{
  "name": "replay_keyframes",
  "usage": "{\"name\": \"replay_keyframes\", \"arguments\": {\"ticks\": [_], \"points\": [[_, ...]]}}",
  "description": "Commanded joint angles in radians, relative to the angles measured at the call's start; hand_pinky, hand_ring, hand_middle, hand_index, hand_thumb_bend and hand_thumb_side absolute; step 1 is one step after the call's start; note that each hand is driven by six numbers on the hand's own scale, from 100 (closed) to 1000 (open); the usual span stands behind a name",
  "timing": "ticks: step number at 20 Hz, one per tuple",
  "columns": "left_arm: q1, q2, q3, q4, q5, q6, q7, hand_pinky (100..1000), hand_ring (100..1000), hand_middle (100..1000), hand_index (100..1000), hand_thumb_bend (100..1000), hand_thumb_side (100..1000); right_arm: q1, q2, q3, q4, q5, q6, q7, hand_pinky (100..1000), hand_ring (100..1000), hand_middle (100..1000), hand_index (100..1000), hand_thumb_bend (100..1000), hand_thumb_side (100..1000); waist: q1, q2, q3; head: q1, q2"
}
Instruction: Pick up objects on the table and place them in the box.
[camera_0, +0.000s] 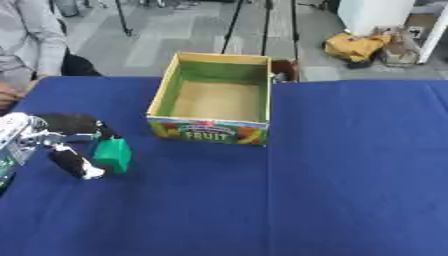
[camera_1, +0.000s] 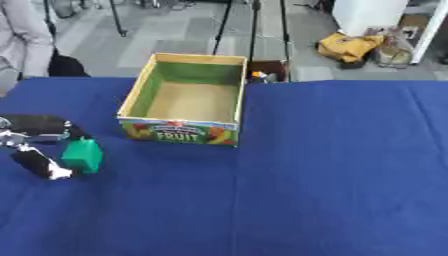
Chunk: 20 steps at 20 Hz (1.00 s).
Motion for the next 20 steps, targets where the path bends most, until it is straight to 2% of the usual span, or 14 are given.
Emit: {"name": "replay_keyframes", "arguments": {"ticks": [1,9,10,11,12,20], "points": [[-0.003,0.03,0.006,-0.009,-0.01,-0.115,-0.106,722,676,578,760,207,633,-0.011,-0.007,-0.009,-0.02,0.0,0.001,-0.005,844,889,541,827,100,1000,-0.001,-0.021,0.001,0.004,-0.014],[-0.009,0.031,0.005,-0.004,-0.014,-0.103,-0.086,706,642,550,719,160,604,-0.01,-0.007,-0.009,-0.02,0.001,0.003,-0.006,845,889,540,828,100,1000,-0.001,-0.023,0.002,0.005,-0.013],[-0.01,0.031,0.005,-0.004,-0.013,-0.103,-0.085,703,631,545,708,122,562,-0.01,-0.007,-0.009,-0.02,0.001,0.004,-0.006,844,889,541,828,100,1000,-0.001,-0.024,0.002,0.005,-0.012],[-0.012,0.033,0.007,-0.004,-0.011,-0.101,-0.082,703,631,545,708,122,562,-0.01,-0.007,-0.009,-0.02,0.0,0.004,-0.007,844,889,541,828,100,1000,0.0,-0.026,0.002,0.006,-0.012],[-0.014,0.035,0.009,-0.005,-0.009,-0.099,-0.08,702,628,543,707,105,526,-0.01,-0.006,-0.009,-0.02,0.0,0.004,-0.007,845,889,541,828,100,1000,0.0,-0.028,0.001,0.006,-0.011],[-0.021,0.046,0.018,-0.016,0.022,-0.089,-0.073,690,608,529,683,100,494,-0.006,-0.004,-0.009,-0.02,-0.001,0.007,-0.013,845,890,542,828,100,1000,0.005,-0.04,0.0,0.008,-0.004]]}}
